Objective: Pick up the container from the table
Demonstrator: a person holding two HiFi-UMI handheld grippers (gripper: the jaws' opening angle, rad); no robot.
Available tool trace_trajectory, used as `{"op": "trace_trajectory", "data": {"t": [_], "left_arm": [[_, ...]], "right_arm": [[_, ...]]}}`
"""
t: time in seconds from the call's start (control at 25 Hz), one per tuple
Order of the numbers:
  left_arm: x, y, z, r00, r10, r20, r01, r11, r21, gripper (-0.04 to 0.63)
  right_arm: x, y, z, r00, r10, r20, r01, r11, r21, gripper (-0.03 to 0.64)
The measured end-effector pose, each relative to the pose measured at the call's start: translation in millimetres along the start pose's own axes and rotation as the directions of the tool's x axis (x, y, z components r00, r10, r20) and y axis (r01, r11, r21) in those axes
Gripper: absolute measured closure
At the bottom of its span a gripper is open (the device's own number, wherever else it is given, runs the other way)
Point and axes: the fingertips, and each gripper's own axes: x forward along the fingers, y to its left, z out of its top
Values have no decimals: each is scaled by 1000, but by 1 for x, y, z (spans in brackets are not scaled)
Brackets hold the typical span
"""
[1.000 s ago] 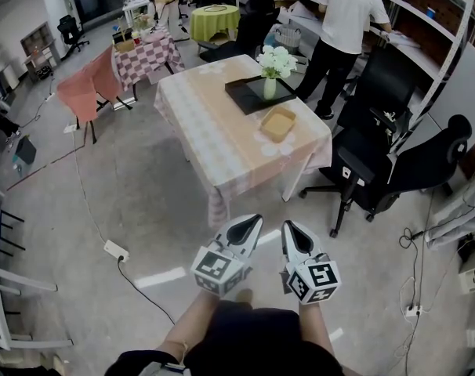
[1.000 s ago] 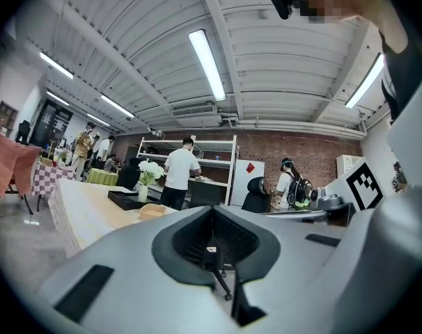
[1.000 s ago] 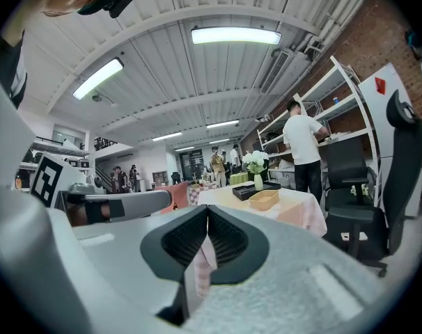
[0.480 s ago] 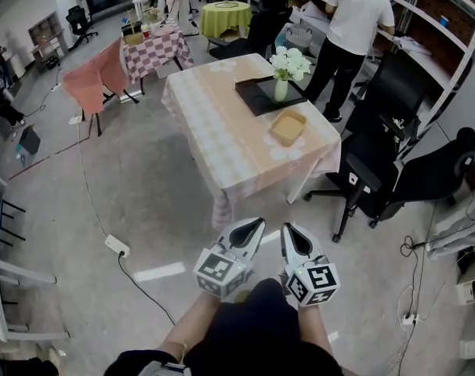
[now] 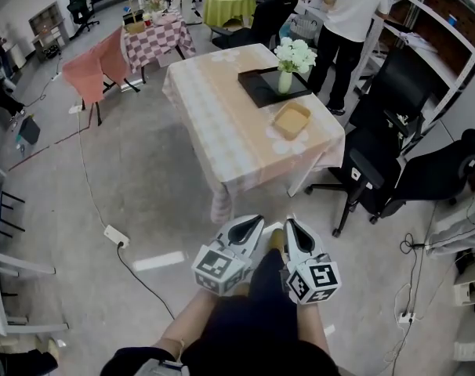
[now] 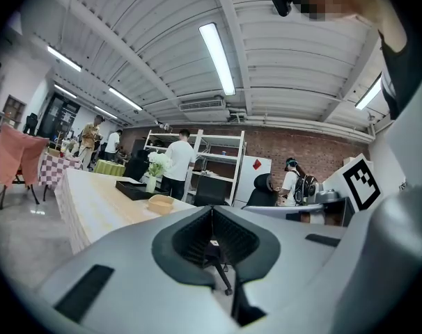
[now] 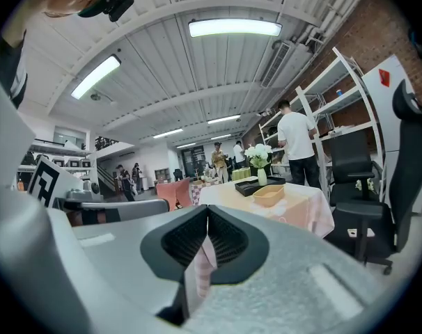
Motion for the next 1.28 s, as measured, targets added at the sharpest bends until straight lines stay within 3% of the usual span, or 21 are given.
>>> {"op": "trace_trajectory", "data": {"t": [0.44,0.92,1.28], "left_arm": [[45,18,6,1000,7,15,-7,1000,29,583],[113,52,25,998,50,35,-50,999,6,583],[165,70,32,997,74,-4,-74,997,-4,583]], "right_arm": [[37,-33,15,999,31,11,-31,1000,1,612],[101,-79,41,996,90,0,-90,996,-15,612],[136,-121,53,995,103,-9,-103,995,-10,612]]}}
